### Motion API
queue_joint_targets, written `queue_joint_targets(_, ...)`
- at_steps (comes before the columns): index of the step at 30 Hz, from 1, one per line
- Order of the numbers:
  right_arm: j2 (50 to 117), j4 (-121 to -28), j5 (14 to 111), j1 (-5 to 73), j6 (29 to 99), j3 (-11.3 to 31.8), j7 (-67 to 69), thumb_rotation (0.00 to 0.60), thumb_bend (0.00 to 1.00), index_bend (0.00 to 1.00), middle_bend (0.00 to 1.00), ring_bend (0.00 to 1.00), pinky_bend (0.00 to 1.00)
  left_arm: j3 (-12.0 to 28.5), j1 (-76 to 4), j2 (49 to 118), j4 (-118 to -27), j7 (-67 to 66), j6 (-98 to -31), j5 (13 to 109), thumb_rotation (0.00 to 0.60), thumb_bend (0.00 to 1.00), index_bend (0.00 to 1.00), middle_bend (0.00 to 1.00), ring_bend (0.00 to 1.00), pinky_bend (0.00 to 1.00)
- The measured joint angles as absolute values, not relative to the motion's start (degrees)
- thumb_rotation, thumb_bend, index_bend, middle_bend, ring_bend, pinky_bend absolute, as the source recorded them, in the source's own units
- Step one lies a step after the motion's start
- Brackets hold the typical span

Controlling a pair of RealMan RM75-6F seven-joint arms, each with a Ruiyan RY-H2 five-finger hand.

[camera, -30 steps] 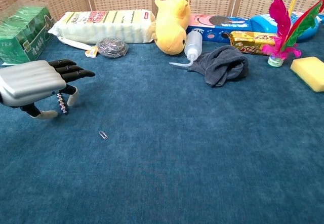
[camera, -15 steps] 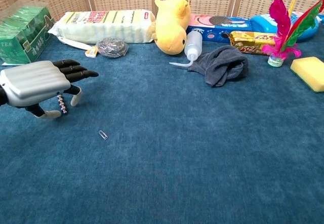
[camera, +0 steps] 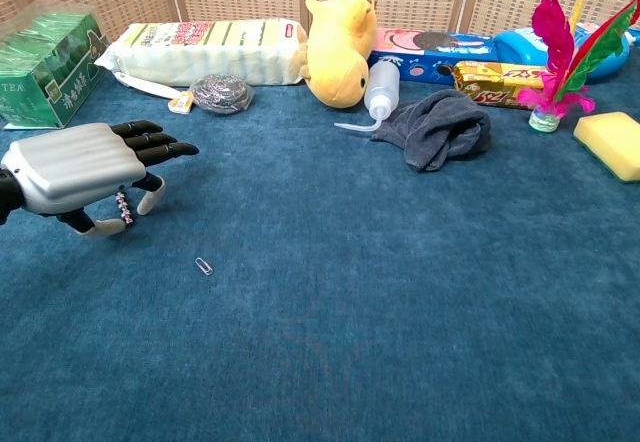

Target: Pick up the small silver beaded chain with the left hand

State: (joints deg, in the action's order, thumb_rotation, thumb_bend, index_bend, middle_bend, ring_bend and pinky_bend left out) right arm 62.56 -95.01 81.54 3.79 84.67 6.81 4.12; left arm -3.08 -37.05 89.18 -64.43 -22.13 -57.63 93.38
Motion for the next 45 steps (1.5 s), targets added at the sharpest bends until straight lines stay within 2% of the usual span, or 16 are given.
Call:
queue_joint_targets(8,62.4,-95.2,81.7,3.8,84.7,6.7,4.5,0.6,0.17,0.0,0.0,0.0,0.0,-3.0,-37.0,89.0,-64.6,-22.9,-57.6,92.9,0.6,0.65,0.56,0.0,0.0,0.0)
queue_joint_targets(19,62.0,-95.5,81.8,3.7,84.7,6.7,5.2,0.6,0.17,0.0,0.0,0.0,0.0,-2.8,-36.8,88.7,-65.2,-23.8,-57.9,92.3,0.6,0.66,0.56,0.0,0.0,0.0)
queue_joint_targets(45,62.0,-95.8,81.8,3.7,84.8,6.7,5.0,0.6,0.17,0.0,0.0,0.0,0.0,-0.8,-35.6,80.1,-77.9,-21.1,-63.1,92.0,0.6,0.66,0.56,0.0,0.0,0.0)
